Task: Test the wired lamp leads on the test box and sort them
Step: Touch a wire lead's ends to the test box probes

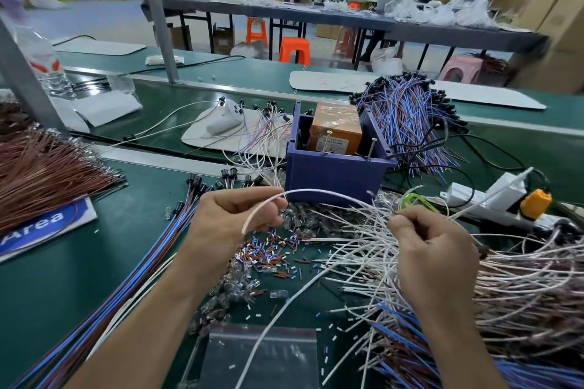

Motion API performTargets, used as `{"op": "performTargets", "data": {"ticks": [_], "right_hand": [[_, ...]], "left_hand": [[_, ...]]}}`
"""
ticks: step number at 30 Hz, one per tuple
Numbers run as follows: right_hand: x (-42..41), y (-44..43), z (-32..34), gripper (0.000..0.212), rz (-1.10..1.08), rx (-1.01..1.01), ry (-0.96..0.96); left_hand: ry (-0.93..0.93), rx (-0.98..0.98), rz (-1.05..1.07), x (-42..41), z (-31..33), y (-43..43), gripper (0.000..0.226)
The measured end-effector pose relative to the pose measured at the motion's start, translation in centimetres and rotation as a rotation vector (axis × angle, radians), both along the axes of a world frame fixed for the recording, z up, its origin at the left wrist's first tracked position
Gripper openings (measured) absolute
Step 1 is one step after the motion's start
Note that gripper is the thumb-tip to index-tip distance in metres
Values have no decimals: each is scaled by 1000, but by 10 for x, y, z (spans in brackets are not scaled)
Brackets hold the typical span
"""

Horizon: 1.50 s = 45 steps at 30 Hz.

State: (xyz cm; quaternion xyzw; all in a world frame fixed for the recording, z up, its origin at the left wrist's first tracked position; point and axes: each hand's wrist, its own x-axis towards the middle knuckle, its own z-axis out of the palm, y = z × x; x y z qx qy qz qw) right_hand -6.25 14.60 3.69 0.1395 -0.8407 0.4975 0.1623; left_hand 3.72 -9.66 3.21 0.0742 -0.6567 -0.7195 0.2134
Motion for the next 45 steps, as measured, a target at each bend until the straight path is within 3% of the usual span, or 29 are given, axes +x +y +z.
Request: {"op": "performTargets", "data": {"ticks": [4,8,13,16,18,21,25,27,31,40,45], "right_hand": [[1,-4,0,26,139,85,-71],[-1,-4,-4,22,178,39,-67],[-6,-2,-5,12,247,-212,-158],[-5,-3,-4,16,239,-279,-151],[-4,-3,-5,14,212,-259,-136],[-7,-3,-10,20,157,-150,-79],[-8,-4,-11,23,168,-95,-33],[-7,-5,-10,21,202,-80,-50],[-3,-8,-10,13,219,17,-38],[-7,-6,-4,9,277,176,19],[-11,-6,3,13,328,219,-11]], "left_hand": [[55,109,20,2,2,0,49],[-72,25,71,1,4,4,17],[-143,-437,248,0,0,11,34],[-202,-513,186,1,-5,18,24],[-237,-389,52,-1,-4,18,26],[-187,-92,-184,1,3,14,49],[-108,-5,-309,4,6,8,54],[-75,-26,-270,4,5,11,52],[31,-14,-79,2,2,18,28],[108,191,23,2,9,4,56],[107,352,56,0,10,3,23]]}}
